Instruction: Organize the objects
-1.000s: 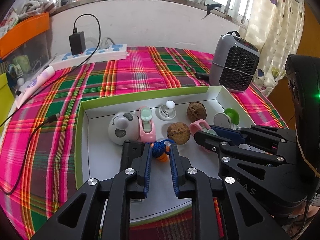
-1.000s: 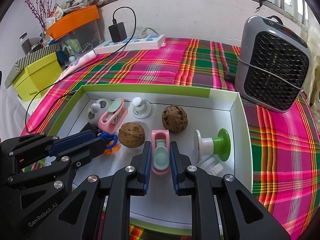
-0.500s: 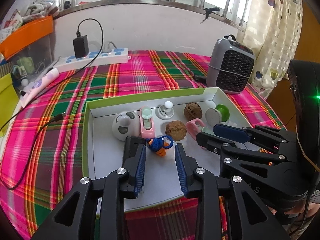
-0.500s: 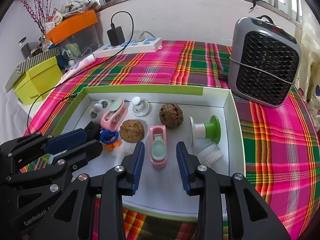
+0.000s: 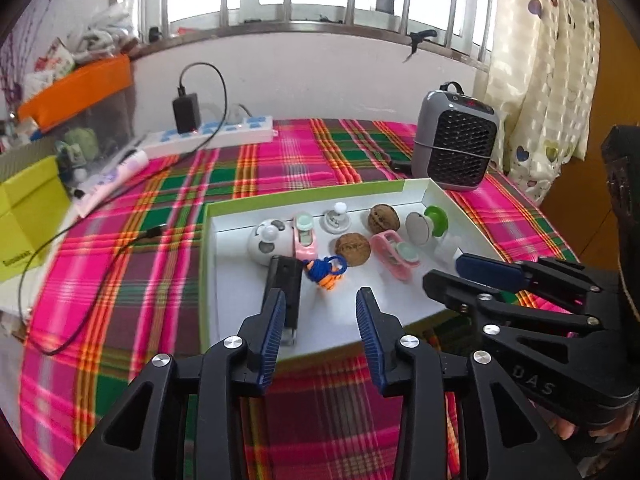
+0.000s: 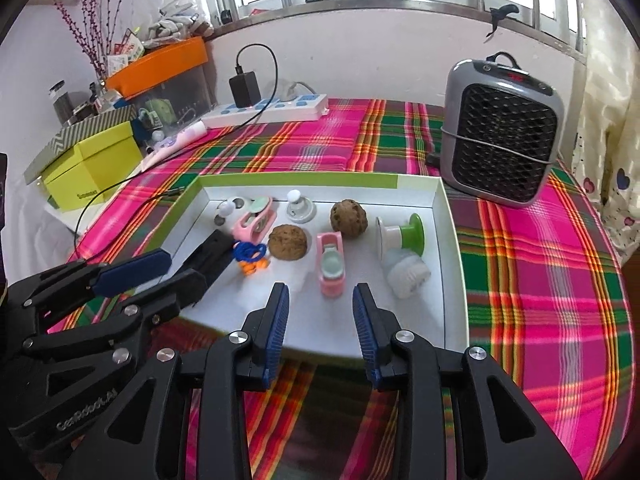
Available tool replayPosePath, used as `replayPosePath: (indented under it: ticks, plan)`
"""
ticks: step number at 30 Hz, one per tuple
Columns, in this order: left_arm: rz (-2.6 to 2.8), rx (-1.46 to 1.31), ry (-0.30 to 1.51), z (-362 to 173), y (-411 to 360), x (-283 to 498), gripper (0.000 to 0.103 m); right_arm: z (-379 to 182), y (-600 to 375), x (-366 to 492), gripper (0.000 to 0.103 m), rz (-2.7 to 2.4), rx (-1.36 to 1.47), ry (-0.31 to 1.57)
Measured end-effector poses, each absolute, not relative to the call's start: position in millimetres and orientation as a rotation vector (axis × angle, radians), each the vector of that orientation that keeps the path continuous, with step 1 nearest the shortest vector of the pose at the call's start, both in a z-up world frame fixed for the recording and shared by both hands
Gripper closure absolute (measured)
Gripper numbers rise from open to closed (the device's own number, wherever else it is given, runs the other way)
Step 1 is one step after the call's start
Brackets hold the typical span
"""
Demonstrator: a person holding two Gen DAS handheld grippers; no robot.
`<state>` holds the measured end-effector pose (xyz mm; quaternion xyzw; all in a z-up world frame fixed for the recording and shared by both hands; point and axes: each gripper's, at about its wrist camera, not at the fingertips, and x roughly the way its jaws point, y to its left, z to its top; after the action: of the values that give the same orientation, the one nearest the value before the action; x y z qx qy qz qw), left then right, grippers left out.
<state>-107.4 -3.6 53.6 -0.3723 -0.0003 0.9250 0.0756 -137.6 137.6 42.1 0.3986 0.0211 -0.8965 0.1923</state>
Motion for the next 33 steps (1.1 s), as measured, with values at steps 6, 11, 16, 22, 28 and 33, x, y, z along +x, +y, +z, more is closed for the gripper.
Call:
replayPosePath:
  ticks: [6, 11, 16, 22, 28, 33]
  plan:
    - [2.786, -1.119, -0.004, 54.9, -4.9, -83.4, 0.065, 44.4, 141.4, -113.6, 0.059, -2.540, 1.115, 0.058]
    - [2.790, -1.143, -0.018, 50.8, -5.7, -65.6, 0.064, 42.6, 142.8, -92.6, 0.059, -2.540, 1.123, 0.068]
    - [2.786, -1.188, -0.001, 38.5, -1.9, -49.0, 0.061, 33.0, 145.4, -75.3, 0.057, -2.547, 1.151, 0.072]
    - [2.780, -1.228, -0.011, 25.7, -0.5, -40.2, 0.061, 19.9, 150.0, -65.6, 0.048, -2.554, 1.207, 0.078]
    - [2.760, -1.273, -0.003, 14.2, 4.6, -35.2, 0.061, 10.3, 152.7, -59.7, 0.048, -2.561, 1.260, 0.098]
    - [2.748, -1.285, 0.020, 10.1, 10.7, -33.3, 0.061, 6.6, 153.1, -54.0, 0.048, -2.581, 1.257, 0.130]
